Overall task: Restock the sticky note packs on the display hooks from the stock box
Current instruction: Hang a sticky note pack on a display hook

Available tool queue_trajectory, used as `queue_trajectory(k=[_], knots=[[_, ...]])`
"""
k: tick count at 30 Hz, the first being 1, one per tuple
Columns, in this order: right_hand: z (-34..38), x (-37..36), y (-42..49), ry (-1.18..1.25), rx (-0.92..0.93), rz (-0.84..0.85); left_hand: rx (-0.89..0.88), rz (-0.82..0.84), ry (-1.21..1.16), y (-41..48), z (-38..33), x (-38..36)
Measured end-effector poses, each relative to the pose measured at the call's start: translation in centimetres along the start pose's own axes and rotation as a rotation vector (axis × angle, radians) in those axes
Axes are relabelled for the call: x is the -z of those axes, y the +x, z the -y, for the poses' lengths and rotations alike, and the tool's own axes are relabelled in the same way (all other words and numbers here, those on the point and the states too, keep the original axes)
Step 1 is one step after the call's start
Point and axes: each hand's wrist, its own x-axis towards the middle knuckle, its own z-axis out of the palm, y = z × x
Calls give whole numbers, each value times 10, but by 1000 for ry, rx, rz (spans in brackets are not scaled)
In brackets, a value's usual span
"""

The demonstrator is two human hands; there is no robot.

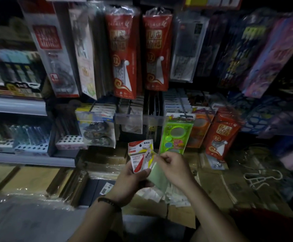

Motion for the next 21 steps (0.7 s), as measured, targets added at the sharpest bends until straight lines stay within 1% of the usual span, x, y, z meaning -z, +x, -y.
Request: queue_trajectory(k=[4,6,8,9,11,13,15,18,19,21], knots=[[11,27,6,-23,76,182,-24,-4,17,-8,-36,1],[23,34,4,103,93,213,-31,42,6,-13,-52,0],[36,37,1,312,61,152,-30,86,-48,-19,-71,-6],[43,39,1,400,42,102,-2,95,-113,-21,-80,-9],[58,44,-1,485,30,-6,42,159,-240,-24,-96,-15],[76,49,-6,559,57,-61,7,233,-287,-26,-110,-20],[93,55,-11,600,81,-65,-25,208,-283,-33,-125,-27],[116,66,-15,644,152,-58,-45,259,-278,-42,-149,-34],[124,69,-16,682,172,-63,-80,237,-221,-43,-157,-35],[142,77,-17,735,206,-96,-171,96,-81,-45,-175,-34]])
